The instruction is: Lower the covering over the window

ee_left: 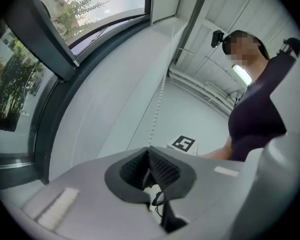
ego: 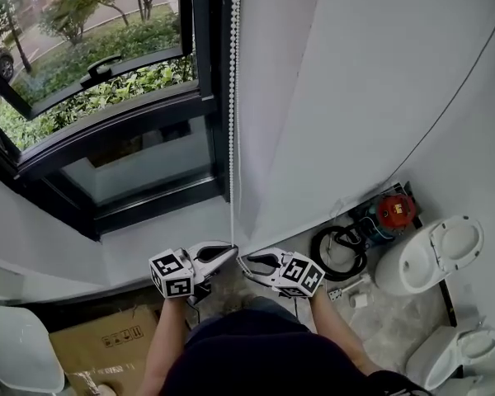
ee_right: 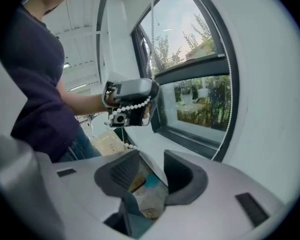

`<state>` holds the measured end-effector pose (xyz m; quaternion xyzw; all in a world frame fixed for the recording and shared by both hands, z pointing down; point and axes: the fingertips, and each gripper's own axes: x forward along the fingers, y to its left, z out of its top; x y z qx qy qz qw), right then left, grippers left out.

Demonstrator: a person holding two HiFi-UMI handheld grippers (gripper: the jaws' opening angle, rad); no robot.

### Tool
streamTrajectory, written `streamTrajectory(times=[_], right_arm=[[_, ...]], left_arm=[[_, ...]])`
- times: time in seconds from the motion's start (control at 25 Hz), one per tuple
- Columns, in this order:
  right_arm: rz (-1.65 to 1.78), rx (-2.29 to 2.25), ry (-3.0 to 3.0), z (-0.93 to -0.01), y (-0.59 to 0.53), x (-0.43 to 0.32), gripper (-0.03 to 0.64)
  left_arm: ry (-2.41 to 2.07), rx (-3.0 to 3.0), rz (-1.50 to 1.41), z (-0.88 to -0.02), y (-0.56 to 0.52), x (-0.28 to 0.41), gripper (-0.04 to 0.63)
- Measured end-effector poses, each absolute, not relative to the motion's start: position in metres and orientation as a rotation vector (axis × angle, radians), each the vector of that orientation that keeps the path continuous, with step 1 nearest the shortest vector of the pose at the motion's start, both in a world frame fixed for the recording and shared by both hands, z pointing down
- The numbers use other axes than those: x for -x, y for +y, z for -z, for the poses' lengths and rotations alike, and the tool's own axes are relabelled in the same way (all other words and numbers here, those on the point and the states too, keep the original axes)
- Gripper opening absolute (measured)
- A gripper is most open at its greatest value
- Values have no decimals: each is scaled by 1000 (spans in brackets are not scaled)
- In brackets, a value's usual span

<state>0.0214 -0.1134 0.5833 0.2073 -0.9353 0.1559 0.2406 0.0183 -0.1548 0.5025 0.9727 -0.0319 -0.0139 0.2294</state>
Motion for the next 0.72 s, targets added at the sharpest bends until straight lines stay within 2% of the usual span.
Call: streamTrajectory(times=[0.32,0.72], right_arm=[[-424,-679,-2561,-567,-114,-38,120],[-294,-691,-2405,-532,-98,-66,120]], left_arm=[[-116,-2603,-200,-568,-142,-10,12],[-98,-2600,-108,-579,-145,-2,12]])
